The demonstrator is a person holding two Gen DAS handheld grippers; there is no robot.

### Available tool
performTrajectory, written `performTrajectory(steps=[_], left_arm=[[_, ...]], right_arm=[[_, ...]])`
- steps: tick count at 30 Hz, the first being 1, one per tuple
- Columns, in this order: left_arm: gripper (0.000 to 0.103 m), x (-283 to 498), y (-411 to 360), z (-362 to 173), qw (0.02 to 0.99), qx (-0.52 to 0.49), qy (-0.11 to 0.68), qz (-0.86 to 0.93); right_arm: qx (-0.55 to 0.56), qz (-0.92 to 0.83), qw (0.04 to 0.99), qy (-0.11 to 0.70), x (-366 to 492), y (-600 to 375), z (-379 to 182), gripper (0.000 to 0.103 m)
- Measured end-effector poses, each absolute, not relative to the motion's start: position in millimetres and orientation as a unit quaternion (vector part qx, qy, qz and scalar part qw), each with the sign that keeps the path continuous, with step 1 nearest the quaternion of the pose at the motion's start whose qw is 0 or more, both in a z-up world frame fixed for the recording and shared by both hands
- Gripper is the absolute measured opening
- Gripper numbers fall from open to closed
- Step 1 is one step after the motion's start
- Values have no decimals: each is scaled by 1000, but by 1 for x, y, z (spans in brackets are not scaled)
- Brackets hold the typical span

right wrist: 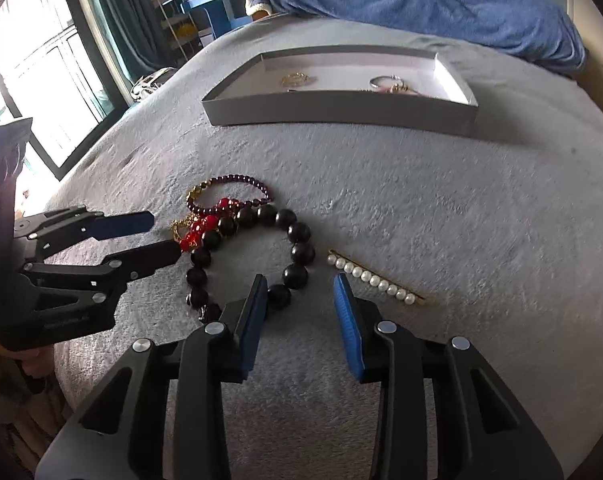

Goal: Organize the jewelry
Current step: 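Move both open tools back to the remaining jewelry, then grasp the gold and red-bead piece with the left tool while the right tool grasps the black bead bracelet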

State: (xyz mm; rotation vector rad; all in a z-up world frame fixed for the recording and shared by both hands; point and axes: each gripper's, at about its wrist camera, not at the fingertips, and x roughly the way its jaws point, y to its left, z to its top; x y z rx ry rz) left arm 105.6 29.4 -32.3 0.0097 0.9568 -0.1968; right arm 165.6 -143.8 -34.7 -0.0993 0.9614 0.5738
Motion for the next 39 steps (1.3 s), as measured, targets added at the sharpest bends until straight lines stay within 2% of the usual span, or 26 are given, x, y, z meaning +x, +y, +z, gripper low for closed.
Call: performTrajectory(steps=[5,8,16,27,29,32,35,36,37,38,39], left_arm=[[48,114,23,-42,879,7,466,-98],[41,119,20,-44,882,14,461,-92],[40,109,26,-33,888,15,453,-81],[41,99,34,-34,873,2,481,-82],[51,101,34,-34,874,3,479,-78],[60,105,31,-36,878,10,473,-77],[61,111,26,-40,879,24,471,-78],[58,112,24,-41,879,27,470,-79],[48,113,23,-42,878,28,470,-81],[33,113,23,-42,878,29,470,-83],[29,111,22,-41,879,31,469,-84]], right_arm=[[-41,276,843,460,167,-143,-36,34],[-43,277,842,460,167,-140,-37,34],[-50,283,842,456,166,-133,-38,24],[-40,283,838,465,169,-132,-42,24],[-41,281,838,465,171,-131,-44,24],[-39,276,840,466,175,-129,-48,24],[-40,274,842,463,177,-126,-49,24],[-42,275,842,461,177,-126,-49,23],[-44,276,843,459,176,-125,-49,22],[-46,277,844,458,175,-125,-49,22],[-47,278,844,455,174,-125,-48,21]])
